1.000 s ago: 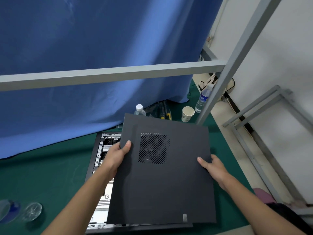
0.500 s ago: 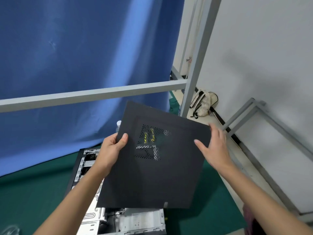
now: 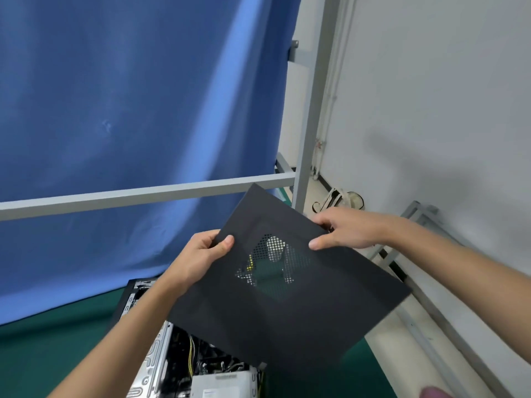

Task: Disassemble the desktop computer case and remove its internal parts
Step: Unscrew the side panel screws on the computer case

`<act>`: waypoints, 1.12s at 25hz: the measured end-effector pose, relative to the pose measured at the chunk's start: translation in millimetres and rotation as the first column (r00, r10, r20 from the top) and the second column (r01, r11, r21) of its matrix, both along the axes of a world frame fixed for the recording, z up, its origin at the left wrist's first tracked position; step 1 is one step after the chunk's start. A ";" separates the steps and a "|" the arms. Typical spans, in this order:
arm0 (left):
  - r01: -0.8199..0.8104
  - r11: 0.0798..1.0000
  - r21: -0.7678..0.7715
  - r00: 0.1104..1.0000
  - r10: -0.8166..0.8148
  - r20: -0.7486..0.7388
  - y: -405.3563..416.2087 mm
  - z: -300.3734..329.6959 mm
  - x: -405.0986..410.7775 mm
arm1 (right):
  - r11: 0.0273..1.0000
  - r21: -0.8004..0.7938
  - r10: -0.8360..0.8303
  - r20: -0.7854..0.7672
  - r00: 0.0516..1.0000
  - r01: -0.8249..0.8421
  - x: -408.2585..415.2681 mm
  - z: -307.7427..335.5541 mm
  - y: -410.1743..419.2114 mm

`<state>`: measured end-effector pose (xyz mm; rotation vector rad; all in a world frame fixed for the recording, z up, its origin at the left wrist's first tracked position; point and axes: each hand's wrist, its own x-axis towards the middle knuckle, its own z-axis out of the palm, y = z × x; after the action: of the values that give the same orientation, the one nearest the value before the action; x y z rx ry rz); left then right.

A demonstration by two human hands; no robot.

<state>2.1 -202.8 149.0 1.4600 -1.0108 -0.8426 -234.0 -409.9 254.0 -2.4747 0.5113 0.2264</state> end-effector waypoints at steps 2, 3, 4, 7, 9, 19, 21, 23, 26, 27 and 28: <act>-0.026 1.000 -0.003 1.000 0.026 0.015 -3.1 8.0 1.7 | 0.999 -0.023 0.044 0.009 0.999 -0.044 -7.5 11.9 10.8; -0.051 0.999 -0.007 0.998 0.051 0.043 -6.0 10.7 1.4 | 0.998 -0.031 0.049 0.023 0.999 -0.048 -9.8 15.6 17.1; -0.090 0.996 -0.008 0.993 0.091 0.074 -9.6 12.6 -0.7 | 0.998 -0.039 0.056 0.040 0.998 -0.055 -11.0 17.0 24.0; -0.288 0.956 0.049 0.954 0.282 0.106 -19.8 24.9 -26.1 | 0.994 -0.080 0.079 0.086 0.993 -0.072 -9.7 11.1 46.8; -0.268 0.933 0.238 0.943 0.306 -0.135 -23.3 35.1 -54.4 | 0.985 -0.167 0.059 0.124 0.991 -0.038 -4.4 2.2 56.7; -0.112 0.923 0.367 0.794 0.305 -0.526 -54.2 44.7 -124.0 | 0.988 -0.019 -0.147 0.199 0.969 0.154 -4.0 -55.4 74.2; -0.141 0.918 0.369 0.815 0.320 -0.483 -47.4 36.4 -120.0 | 0.974 0.153 -0.196 0.188 0.962 0.169 -17.8 -71.4 82.4; -0.139 0.923 0.359 0.826 0.308 -0.472 -43.2 32.0 -116.6 | 0.961 0.211 -0.219 0.181 0.959 0.180 -30.0 -86.2 91.8; -0.135 0.925 0.355 0.835 0.299 -0.461 -46.4 31.8 -115.3 | 0.970 0.126 -0.233 0.271 0.934 0.206 -33.7 -101.1 98.6; -0.136 0.925 0.355 0.843 0.296 -0.449 -49.0 32.0 -116.5 | 0.973 0.088 -0.231 0.300 0.925 0.215 -32.0 -103.2 98.7; -0.142 0.922 0.359 0.849 0.300 -0.435 -52.8 31.2 -118.4 | 0.971 0.066 -0.239 0.325 0.915 0.231 -29.8 -104.7 97.6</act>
<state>-116.2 -255.7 180.1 1.4870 -0.3252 -1.1596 -263.8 -312.3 149.4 -2.3318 0.6466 -0.2753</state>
